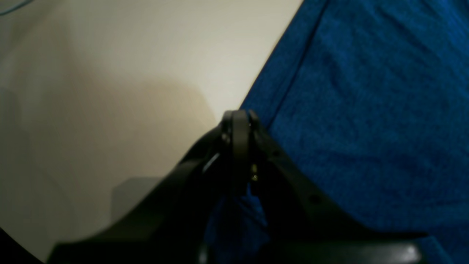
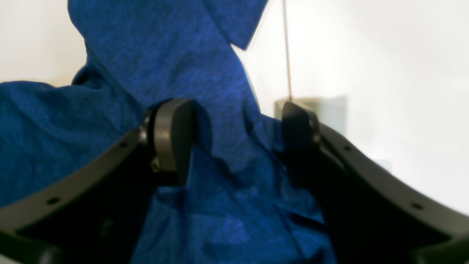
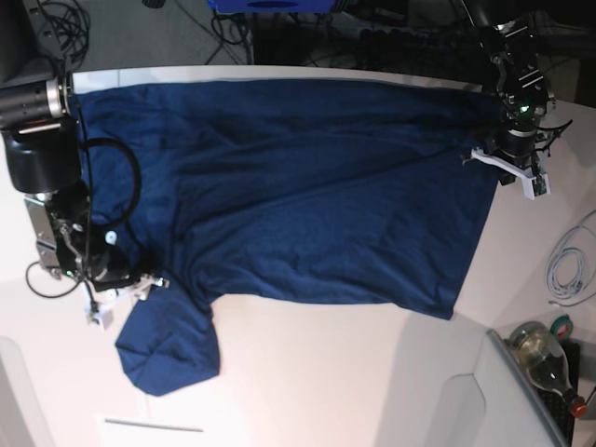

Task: Layout the t-shirt on the table in an organized manner, then fold the t-shirt properly
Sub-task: 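Grasp the hanging sleeve with the right gripper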

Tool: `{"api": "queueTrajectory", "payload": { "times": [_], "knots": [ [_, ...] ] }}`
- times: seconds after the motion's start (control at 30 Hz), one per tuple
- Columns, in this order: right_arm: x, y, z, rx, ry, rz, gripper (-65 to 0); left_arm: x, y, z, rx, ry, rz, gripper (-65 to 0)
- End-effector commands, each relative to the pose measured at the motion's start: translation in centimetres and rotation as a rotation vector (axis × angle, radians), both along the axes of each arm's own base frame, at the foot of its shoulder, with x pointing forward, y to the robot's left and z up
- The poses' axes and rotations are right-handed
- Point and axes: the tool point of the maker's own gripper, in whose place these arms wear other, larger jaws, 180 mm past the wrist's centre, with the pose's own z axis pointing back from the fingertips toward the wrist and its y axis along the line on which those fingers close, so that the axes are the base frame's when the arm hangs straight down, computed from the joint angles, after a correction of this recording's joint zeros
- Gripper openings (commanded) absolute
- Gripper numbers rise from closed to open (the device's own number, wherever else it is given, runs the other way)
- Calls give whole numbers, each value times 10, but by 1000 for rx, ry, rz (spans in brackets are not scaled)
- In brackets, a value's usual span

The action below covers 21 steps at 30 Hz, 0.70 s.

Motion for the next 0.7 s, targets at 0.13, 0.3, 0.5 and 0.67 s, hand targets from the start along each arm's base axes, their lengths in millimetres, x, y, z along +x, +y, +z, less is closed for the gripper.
{"api": "queueTrajectory", "payload": {
  "times": [0.13, 0.3, 0.5, 0.67],
  "knots": [
    [23, -1, 22, 12, -72, -4, -623, 8, 8, 13, 28, -39, -6, -650],
    [28, -5, 31, 4, -98, -2, -650, 0, 10, 0, 12, -5, 5, -650],
    [36, -20, 54, -39, -168, 18, -650, -7, 16, -11, 6, 30, 14, -650],
    [36, -41, 58, -74, -171, 7, -650, -6, 20, -8, 16, 26, 13, -650]
  ]
}}
